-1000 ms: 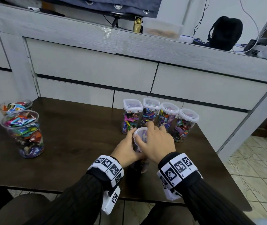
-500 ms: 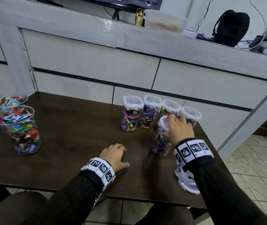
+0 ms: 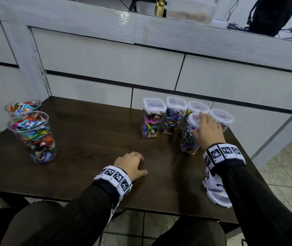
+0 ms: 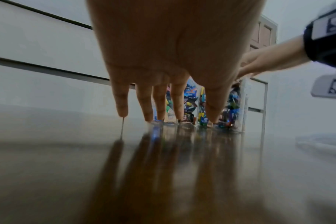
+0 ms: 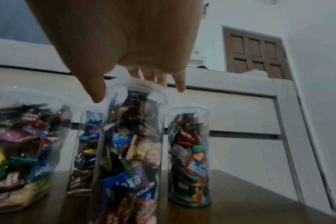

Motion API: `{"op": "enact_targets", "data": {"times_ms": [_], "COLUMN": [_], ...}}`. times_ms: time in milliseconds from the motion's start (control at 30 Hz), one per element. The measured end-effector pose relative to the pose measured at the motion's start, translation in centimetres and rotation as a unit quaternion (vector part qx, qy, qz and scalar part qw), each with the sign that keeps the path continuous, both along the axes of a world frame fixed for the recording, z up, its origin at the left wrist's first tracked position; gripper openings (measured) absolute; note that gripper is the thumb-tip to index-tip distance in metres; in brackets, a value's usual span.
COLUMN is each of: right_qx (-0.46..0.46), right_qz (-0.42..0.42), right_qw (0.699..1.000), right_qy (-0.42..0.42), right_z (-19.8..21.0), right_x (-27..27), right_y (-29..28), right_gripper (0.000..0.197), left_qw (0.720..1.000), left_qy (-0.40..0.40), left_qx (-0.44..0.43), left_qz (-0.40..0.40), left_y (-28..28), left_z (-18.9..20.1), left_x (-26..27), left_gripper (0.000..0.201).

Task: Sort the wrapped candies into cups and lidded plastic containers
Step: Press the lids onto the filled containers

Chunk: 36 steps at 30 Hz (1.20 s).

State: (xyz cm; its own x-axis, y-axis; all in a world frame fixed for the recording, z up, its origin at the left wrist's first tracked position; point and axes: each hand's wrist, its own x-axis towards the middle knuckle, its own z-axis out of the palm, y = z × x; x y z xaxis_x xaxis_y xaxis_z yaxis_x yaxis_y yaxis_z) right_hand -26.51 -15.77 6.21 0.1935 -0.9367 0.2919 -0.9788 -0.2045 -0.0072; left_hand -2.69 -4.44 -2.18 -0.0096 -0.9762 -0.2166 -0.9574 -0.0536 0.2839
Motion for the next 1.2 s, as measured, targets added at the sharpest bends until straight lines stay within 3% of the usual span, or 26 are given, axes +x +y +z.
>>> {"op": "enact_targets", "data": {"times_ms": [133,233,367,467,567,767,900,1033,1200], "right_qx": [-0.076,-0.094,0.084,0.254,0.322,0.322,0.303,0.265,0.246], "right_qz": [-0.011,-0.049,-0.121,-0.155,-0.173,-0.182,-0.191,-0.181,-0.151], "right_qw": [0.991,0.987,0.989,0.954,0.930,0.928,0.931,0.945,0.956], "right_qy": [-0.114,-0.117,-0.025,0.024,0.048,0.046,0.075,0.062,0.057], "right_z": [-0.3,-0.8,-2.4,-4.3,-5.8,-6.4,-6.4,-5.9,-4.1], "right_x": [-1.9,-3.7,-5.7,-7.0,-7.7,-7.5,-7.3,-7.4,-6.5], "right_y": [1.7,3.4,5.3,6.7,7.8,8.6,8.5,8.2,7.8], "right_gripper": [0.060,0.046,0.058,0.083,0.094,0.096,0.095,0.094,0.097], "left_qw": [0.986,0.957,0.909,0.855,0.836,0.827,0.808,0.770,0.779], "left_qy": [0.000,-0.042,-0.085,-0.079,-0.055,0.026,0.066,0.107,0.151], "left_qx": [-0.160,-0.264,-0.341,-0.397,-0.383,-0.366,-0.396,-0.424,-0.379], "left_qz": [0.047,0.109,0.224,0.324,0.390,0.426,0.432,0.465,0.476], "left_y": [1.5,2.1,3.1,4.8,6.5,7.0,6.7,7.0,7.9], "left_z": [2.4,5.7,10.1,11.2,10.3,6.8,5.0,4.3,4.7], "left_x": [2.1,5.2,11.1,15.2,18.0,19.8,20.1,20.4,20.2], "left_gripper": [0.043,0.041,0.052,0.073,0.090,0.104,0.101,0.098,0.099]}}
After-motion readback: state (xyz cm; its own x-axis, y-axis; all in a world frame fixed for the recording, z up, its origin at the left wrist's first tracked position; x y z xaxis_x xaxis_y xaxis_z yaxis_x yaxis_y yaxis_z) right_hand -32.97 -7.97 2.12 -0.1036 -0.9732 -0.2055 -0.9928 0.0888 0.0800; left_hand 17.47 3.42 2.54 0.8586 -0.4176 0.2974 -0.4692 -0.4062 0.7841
